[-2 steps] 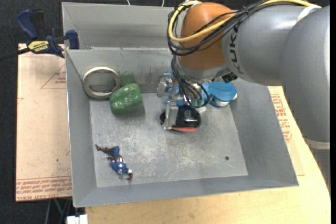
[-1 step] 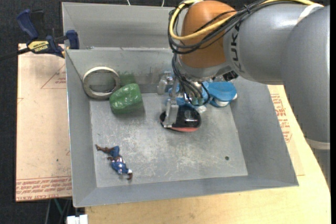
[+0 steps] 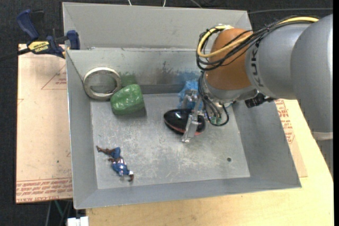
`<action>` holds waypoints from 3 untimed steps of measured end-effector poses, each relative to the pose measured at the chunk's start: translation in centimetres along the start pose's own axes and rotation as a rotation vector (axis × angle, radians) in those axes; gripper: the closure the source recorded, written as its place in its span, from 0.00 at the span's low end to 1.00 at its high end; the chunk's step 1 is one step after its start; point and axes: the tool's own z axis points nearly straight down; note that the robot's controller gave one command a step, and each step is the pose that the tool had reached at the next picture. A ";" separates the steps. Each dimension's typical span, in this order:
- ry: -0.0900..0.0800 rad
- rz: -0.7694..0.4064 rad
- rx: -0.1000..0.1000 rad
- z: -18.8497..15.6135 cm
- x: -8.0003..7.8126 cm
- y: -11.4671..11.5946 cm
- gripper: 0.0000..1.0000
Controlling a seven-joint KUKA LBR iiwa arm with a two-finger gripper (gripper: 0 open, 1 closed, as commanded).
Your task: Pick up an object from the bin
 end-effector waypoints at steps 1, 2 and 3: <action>-0.007 -0.054 0.002 -6.1 0.7 -1.3 0.00; 0.008 0.074 -0.005 -2.8 0.4 -0.7 0.00; -0.008 0.029 -0.005 -0.1 1.1 0.1 0.00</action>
Offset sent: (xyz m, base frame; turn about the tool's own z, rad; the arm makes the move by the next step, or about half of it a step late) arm -0.0058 -0.0109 0.0281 0.0804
